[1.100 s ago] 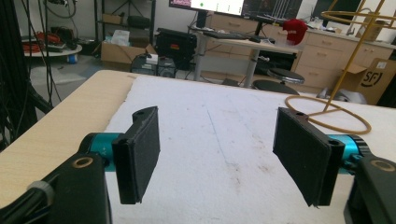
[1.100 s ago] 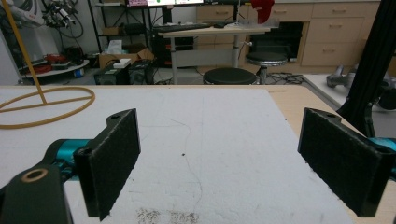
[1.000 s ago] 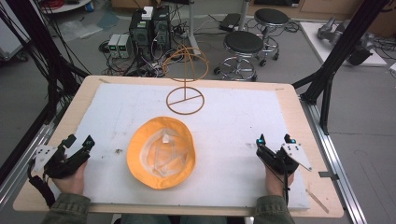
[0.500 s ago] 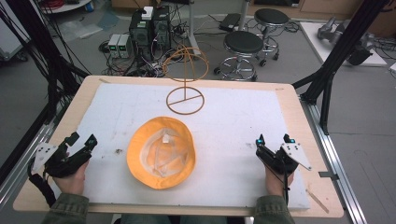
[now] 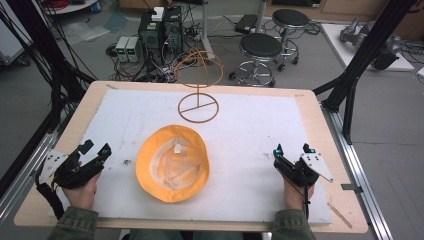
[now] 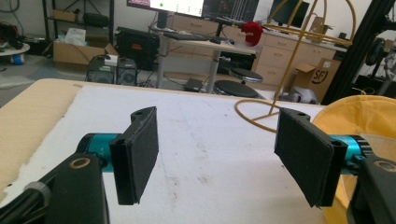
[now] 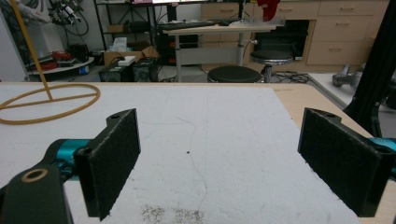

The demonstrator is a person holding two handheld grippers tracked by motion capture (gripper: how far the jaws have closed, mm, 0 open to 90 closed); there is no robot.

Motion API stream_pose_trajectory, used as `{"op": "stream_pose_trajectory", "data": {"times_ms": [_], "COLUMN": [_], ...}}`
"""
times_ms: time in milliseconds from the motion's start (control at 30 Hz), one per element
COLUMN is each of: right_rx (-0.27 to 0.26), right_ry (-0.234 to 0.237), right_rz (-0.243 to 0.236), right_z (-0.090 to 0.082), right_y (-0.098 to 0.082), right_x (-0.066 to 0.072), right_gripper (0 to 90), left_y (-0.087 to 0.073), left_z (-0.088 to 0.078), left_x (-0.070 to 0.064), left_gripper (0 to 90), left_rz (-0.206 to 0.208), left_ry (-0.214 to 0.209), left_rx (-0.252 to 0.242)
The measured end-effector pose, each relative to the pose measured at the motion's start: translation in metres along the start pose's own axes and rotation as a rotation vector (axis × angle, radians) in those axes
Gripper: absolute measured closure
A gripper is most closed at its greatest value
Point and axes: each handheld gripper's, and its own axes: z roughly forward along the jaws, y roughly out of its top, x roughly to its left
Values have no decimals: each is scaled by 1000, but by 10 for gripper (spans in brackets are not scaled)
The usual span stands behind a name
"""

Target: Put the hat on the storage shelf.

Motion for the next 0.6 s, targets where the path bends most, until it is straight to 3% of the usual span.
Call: {"op": "stream_pose_trajectory", "data": {"times_ms": [600], "right_rx": [7], "right_ry": [2], "right_rz": [-3], "right_z": [0], "right_y": [0], "right_x": [1], "right_gripper": [119], "left_y": [-7], "left_z": [16], "left_x": [-27], "left_gripper": [307], "left_rz": [12], "left_ry": [-95], "left_rx": [56]}}
